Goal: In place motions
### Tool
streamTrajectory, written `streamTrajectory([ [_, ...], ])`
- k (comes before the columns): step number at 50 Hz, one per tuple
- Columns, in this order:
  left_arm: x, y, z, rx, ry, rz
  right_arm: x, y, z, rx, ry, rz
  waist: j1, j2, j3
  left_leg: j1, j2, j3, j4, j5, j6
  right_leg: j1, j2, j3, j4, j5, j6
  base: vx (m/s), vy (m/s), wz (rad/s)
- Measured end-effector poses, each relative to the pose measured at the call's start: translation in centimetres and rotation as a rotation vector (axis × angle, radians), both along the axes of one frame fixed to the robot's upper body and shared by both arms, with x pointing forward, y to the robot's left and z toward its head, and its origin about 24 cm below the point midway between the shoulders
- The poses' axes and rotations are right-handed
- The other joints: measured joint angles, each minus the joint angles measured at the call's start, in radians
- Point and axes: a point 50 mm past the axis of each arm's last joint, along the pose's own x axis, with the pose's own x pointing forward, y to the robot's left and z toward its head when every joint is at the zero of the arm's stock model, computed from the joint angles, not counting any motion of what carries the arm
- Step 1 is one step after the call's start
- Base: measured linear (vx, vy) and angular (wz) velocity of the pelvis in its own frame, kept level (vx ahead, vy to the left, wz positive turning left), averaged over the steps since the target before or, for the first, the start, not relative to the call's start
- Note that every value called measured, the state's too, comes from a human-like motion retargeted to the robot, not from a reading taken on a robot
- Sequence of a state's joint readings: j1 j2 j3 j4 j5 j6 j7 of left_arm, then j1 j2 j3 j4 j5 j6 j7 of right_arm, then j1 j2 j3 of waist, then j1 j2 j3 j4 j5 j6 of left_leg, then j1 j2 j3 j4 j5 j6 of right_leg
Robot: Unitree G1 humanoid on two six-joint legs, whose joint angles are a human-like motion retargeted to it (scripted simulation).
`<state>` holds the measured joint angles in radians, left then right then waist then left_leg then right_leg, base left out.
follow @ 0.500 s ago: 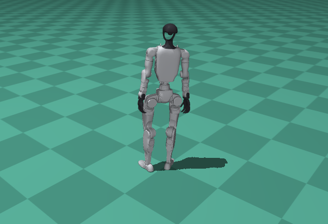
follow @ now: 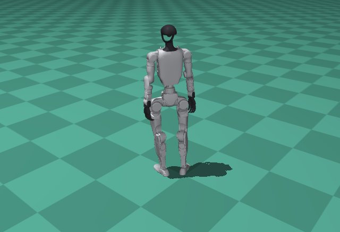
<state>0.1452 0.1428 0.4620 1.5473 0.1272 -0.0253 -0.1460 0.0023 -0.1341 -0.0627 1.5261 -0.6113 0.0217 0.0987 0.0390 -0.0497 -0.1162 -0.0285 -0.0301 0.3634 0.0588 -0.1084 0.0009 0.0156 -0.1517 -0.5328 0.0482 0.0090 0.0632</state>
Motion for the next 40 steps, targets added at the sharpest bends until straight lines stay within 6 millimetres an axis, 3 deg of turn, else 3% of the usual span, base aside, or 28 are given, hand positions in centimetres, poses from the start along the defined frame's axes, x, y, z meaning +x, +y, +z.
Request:
streamTrajectory([
  [3,0.6,-0.5,-0.1,-0.008,-0.018,0.010,0.1,-1.0,0.2,-0.026,-0.013,-0.015,0.001,0.036,0.014,0.009,0.024,-0.012,0.006,-0.009,0.007,-0.040,-0.016,0.004,0.144,0.039,-0.003,0.14,0.22,0.04],
  [7,0.9,-0.4,-0.2,-0.008,-0.024,-0.011,0.6,-1.6,0.3,-0.051,-0.051,0.009,-0.020,0.097,0.051,0.033,0.089,-0.015,0.016,-0.011,0.016,-0.183,0.000,0.168,0.466,0.046,-0.081,0.12,0.17,0.09],
  [10,1.1,0.2,-0.1,-0.002,-0.009,-0.054,0.4,-1.8,0.3,-0.070,-0.066,0.031,-0.076,0.101,0.080,0.046,0.096,-0.044,0.024,-0.007,0.031,-0.258,0.012,0.229,0.521,0.051,-0.082,0.06,0.11,0.67],
  [13,1.1,0.5,0.0,0.007,0.007,-0.095,-1.1,-1.9,0.3,-0.074,-0.036,-0.029,-0.100,0.095,0.090,0.055,0.092,-0.062,0.028,-0.007,0.047,-0.322,-0.018,0.194,0.427,0.059,-0.109,0.10,0.00,0.41],
  [17,1.7,0.5,0.0,0.004,-0.006,-0.120,-3.1,-2.0,0.4,-0.065,0.014,-0.216,-0.156,0.081,0.129,0.097,0.074,-0.095,0.018,-0.006,0.065,-0.405,-0.046,0.194,0.215,0.064,-0.097,0.08,-0.01,0.50],
  [21,2.6,0.1,-0.2,-0.008,-0.028,-0.129,-3.8,-2.1,0.5,-0.082,0.023,-0.339,-0.226,0.094,0.175,0.128,0.088,-0.118,0.005,-0.002,0.076,-0.516,-0.031,0.305,0.062,0.038,-0.090,-0.03,0.01,0.35],
  [26,4.1,0.1,-0.2,-0.007,-0.066,-0.173,-4.2,-2.0,0.5,-0.088,0.031,-0.338,-0.261,0.115,0.201,0.120,0.117,-0.126,0.011,-0.001,0.086,-0.621,-0.033,0.311,0.025,0.031,-0.104,-0.03,-0.02,0.06],
  [30,5.3,0.0,-0.3,-0.007,-0.095,-0.195,-4.6,-1.8,0.5,-0.085,0.043,-0.308,-0.260,0.109,0.205,0.122,0.114,-0.132,0.019,-0.004,0.084,-0.606,-0.049,0.276,0.065,0.049,-0.103,-0.01,0.00,0.02],
  [35,5.1,-0.5,-0.4,-0.014,-0.110,-0.167,-5.1,-1.7,0.5,-0.082,0.046,-0.329,-0.229,0.090,0.166,0.124,0.091,-0.122,0.014,-0.010,0.079,-0.488,-0.056,0.231,0.112,0.086,-0.088,0.03,-0.03,-0.05],
  [40,2.6,-0.8,-0.3,-0.024,-0.052,-0.136,-5.3,-1.6,0.5,-0.087,0.031,-0.357,-0.188,0.077,0.107,0.117,0.074,-0.111,-0.003,-0.009,0.067,-0.278,-0.027,0.171,0.130,0.149,-0.061,0.04,-0.09,-0.19],
])
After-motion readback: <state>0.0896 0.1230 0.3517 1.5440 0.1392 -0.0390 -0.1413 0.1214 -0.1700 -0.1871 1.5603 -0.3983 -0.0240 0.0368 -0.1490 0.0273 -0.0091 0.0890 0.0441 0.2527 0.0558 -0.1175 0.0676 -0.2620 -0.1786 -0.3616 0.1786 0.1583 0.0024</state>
